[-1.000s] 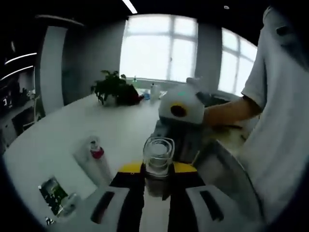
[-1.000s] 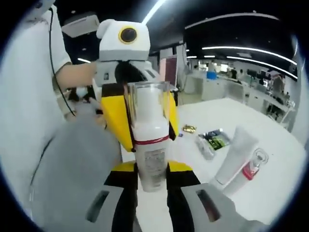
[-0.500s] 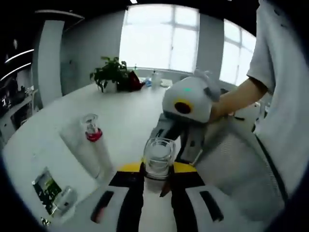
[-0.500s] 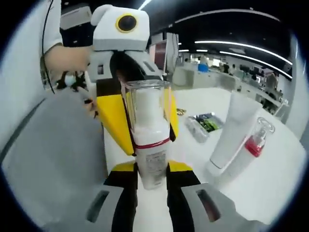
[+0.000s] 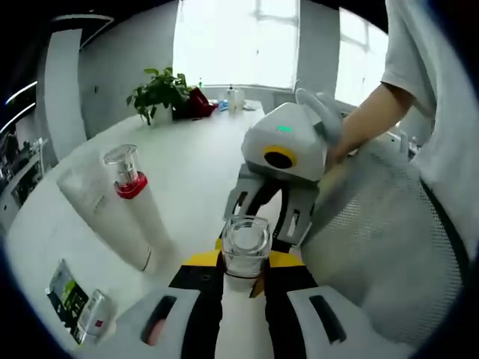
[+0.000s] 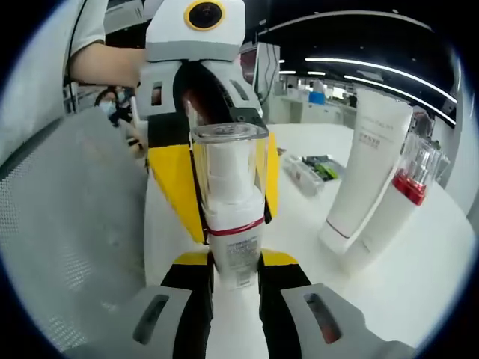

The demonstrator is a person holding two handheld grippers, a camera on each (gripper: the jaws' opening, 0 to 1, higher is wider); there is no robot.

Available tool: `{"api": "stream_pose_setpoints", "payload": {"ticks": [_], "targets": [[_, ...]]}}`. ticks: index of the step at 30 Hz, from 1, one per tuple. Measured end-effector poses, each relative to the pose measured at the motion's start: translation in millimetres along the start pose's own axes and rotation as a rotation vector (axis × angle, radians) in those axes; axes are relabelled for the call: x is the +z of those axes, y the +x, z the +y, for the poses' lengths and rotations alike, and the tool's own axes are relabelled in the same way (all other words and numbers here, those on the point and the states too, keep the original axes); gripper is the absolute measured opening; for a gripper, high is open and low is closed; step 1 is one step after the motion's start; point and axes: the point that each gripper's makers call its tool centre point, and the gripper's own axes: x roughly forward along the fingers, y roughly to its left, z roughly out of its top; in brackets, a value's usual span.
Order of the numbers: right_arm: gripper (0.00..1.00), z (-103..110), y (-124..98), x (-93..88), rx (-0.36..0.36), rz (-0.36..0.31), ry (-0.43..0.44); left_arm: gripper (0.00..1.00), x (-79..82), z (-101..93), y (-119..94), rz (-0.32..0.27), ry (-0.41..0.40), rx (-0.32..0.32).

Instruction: Arrange the skincare products in the storage area until every visible bottle or jar stands upright without overlapping.

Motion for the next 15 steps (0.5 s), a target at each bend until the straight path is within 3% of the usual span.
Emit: {"api": "stream_pose_setpoints", "payload": {"ticks": [15], "targets": [[0.22, -7, 7, -19.3, -0.022, 0.011, 0.016, 0.15, -11.7, 6.3, 17, 0.047, 0.033, -0.014]]}}
